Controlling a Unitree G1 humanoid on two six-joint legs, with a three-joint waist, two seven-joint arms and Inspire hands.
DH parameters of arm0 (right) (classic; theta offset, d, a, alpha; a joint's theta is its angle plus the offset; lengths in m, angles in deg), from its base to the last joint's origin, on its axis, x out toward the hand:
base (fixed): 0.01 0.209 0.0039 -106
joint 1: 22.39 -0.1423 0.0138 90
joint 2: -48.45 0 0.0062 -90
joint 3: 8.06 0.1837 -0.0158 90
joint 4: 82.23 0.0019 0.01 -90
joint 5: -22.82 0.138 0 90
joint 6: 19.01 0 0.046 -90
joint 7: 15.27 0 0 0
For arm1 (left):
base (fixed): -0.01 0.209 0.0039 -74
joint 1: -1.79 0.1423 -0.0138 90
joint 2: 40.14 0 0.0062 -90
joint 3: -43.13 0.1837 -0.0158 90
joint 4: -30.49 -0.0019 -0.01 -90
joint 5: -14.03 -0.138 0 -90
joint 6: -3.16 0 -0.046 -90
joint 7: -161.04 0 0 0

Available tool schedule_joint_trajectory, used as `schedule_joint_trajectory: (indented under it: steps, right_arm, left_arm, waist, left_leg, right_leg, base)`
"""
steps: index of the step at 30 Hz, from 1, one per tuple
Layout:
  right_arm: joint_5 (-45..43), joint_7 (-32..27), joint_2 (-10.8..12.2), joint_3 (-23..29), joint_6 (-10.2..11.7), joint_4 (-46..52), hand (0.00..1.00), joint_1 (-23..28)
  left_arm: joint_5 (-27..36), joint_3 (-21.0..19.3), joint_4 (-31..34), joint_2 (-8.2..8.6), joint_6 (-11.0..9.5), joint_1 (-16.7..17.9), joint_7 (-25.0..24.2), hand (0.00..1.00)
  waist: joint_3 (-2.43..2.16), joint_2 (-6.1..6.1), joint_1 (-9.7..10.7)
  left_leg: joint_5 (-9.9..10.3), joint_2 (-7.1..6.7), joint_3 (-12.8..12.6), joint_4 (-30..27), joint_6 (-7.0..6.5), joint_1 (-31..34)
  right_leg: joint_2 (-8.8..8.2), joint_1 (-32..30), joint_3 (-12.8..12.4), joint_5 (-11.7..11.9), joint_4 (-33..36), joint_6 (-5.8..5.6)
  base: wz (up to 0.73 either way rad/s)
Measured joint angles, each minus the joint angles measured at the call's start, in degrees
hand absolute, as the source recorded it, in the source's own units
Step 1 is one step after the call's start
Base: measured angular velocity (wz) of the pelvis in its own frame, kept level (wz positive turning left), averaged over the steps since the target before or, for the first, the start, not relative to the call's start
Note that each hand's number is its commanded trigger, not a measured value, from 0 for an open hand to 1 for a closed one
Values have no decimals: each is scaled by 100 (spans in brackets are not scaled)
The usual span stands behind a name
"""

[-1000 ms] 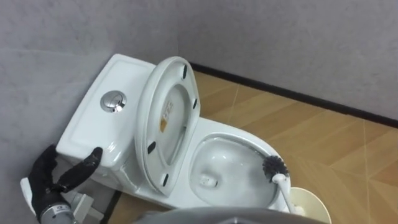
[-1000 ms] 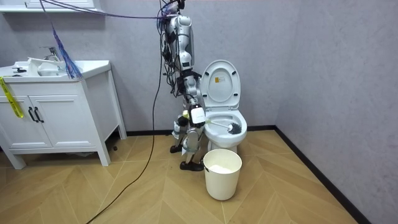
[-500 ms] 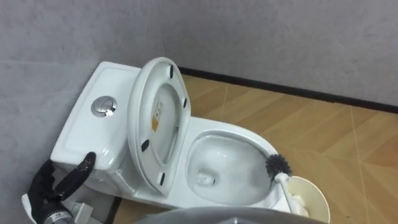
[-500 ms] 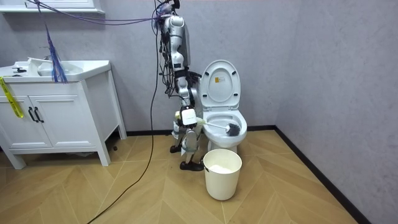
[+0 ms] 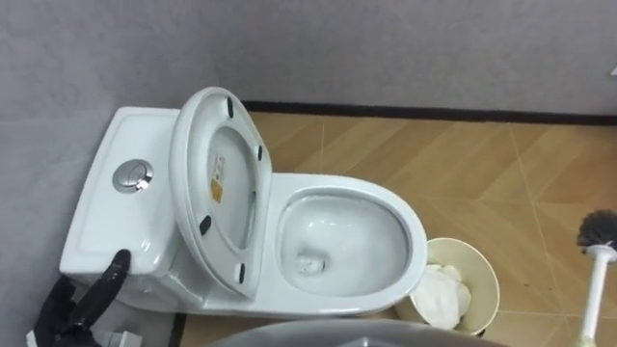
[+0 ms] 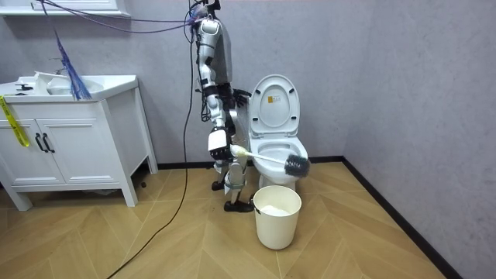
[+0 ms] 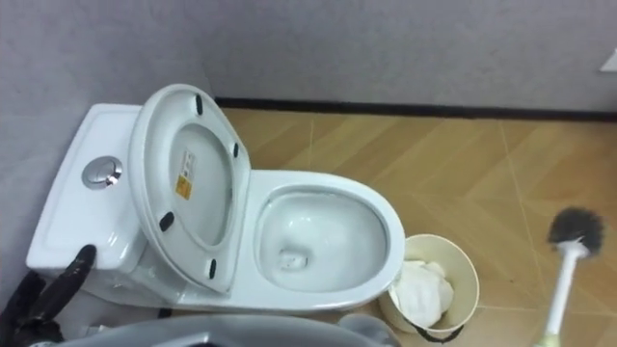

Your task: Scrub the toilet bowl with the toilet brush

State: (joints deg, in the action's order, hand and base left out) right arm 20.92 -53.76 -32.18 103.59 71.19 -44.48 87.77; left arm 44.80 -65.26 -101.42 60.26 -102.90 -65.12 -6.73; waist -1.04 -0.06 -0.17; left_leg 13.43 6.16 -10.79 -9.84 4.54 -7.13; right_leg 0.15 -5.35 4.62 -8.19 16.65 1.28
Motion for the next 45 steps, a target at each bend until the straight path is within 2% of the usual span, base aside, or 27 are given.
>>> schedule_joint_trajectory:
  steps: [2,4,9,13,21,23,26,35,45]
  right_arm:
    - [23,-234,24,-129,22,335,100,99]
    - [-49,-563,25,-403,171,621,100,202]
    - [-111,-944,20,-664,358,649,100,250]
    - [-206,-948,32,-706,360,547,100,255]
    - [-526,-684,26,-1286,337,176,100,317]
    - [-590,-648,24,-1391,307,167,0,323]
    - [-774,-600,19,-1467,224,167,0,231]
    - [-1029,-569,-71,-1591,222,-33,0,114]
    - [-926,-116,-70,-1532,223,-384,0,128]
  left_arm:
    - [26,0,-25,-12,-5,0,-44,0]
    - [26,1,-30,-20,-5,-2,-66,0]
    - [8,40,-48,-8,-13,-9,-198,0]
    - [-8,58,-68,39,-36,14,-333,0]
    - [-87,154,-102,43,-36,33,-395,0]
    - [-121,160,-120,37,-36,36,-394,0]
    - [-120,159,-148,19,-36,31,-394,0]
    - [-164,174,-164,-32,-36,15,-393,0]
    - [-233,144,-165,-36,-36,15,-394,0]
  waist:
    - [-1,9,6]
    - [0,11,11]
    - [0,11,9]
    - [11,31,5]
    - [28,123,-27]
    - [37,137,-41]
    - [42,146,-45]
    - [45,157,-129]
    - [22,116,-166]
  left_leg:
    - [-1,6,-28,-22,-9,52]
    - [-5,-7,-82,-21,-13,80]
    - [-5,-89,-68,-22,-25,151]
    - [-17,-123,-115,-4,-82,147]
    - [-15,-98,-161,33,-86,102]
    - [-15,-95,-161,38,-87,65]
    - [-18,-92,-162,38,-91,56]
    - [-19,-76,-148,41,-93,45]
    - [-12,-70,-111,64,-102,-41]
  right_leg:
    - [0,-65,-25,11,12,-19]
    - [6,-101,-73,28,10,-46]
    - [23,-146,-278,49,13,-47]
    - [40,-109,-459,91,-10,-32]
    - [46,6,-445,152,-149,-55]
    - [58,47,-439,148,-161,-53]
    - [96,47,-464,147,-171,-36]
    - [101,62,-460,176,-189,-45]
    - [100,161,-449,129,-204,-18]
  base:
    - [-12]
    - [-5]
    - [6]
    - [10]
    - [2]
    - [0]
    - [-5]
    - [-1]
    - [1]
